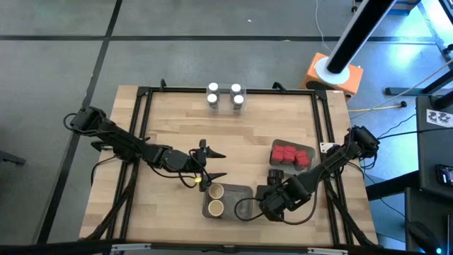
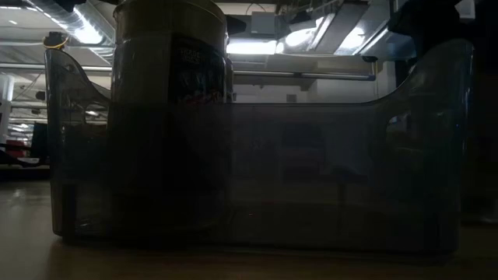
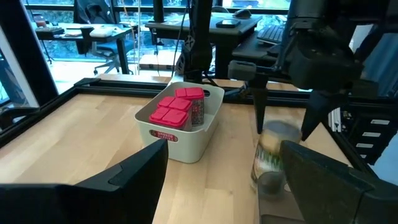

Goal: Sort spices by type
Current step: Put the gold seasoning bottle into the black bin

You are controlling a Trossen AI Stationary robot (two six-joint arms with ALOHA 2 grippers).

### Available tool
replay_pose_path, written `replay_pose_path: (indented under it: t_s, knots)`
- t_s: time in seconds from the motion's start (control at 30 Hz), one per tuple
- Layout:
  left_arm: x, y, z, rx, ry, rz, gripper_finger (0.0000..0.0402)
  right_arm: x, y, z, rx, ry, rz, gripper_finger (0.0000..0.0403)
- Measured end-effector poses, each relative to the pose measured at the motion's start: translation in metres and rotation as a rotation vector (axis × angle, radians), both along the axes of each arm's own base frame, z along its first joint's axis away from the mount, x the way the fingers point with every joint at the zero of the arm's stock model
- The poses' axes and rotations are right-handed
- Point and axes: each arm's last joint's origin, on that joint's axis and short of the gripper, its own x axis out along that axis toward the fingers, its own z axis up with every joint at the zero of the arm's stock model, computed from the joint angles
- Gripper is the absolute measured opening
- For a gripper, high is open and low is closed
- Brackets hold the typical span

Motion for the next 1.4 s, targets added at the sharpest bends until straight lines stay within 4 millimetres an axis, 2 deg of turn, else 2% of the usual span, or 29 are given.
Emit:
replay_pose_path:
  t_s: [0.17, 0.3, 0.43, 0.53, 0.67, 0.8, 1.1, 1.27, 1.4]
  knots:
    - [0.0, -0.001, 0.0, -0.012, 0.001, -0.026, 0.0292, -0.001, -0.001, 0.001, -0.007, 0.003, 0.02, 0.0313]
    - [0.0, -0.001, 0.0, -0.018, 0.001, -0.029, 0.0292, -0.007, 0.0, 0.013, 0.024, -0.006, 0.028, 0.0313]
    - [0.0, -0.002, 0.0, -0.019, 0.002, -0.031, 0.0292, -0.024, 0.009, 0.025, -0.05, -0.113, 0.054, 0.0313]
    - [0.0, -0.002, 0.0, -0.02, 0.001, -0.033, 0.0292, -0.042, 0.017, 0.026, -0.122, -0.209, 0.066, 0.0313]
    - [0.0, -0.003, 0.0, -0.02, 0.001, -0.034, 0.0292, -0.054, 0.024, 0.007, -0.124, -0.32, 0.074, 0.0313]
    - [0.0, -0.003, 0.0, -0.023, 0.0, -0.033, 0.0292, -0.058, 0.018, -0.015, -0.134, -0.389, 0.064, 0.0314]
    - [0.0, -0.003, 0.001, -0.031, -0.009, -0.032, 0.0292, -0.064, 0.01, -0.036, -0.052, -0.562, 0.057, 0.0314]
    - [0.0, -0.003, 0.001, -0.039, -0.01, -0.031, 0.0292, -0.064, 0.001, -0.052, -0.094, -0.634, 0.001, 0.0314]
    - [0.0, -0.003, 0.001, -0.055, -0.011, -0.028, 0.0292, -0.064, -0.001, -0.056, -0.114, -0.65, -0.012, 0.0314]
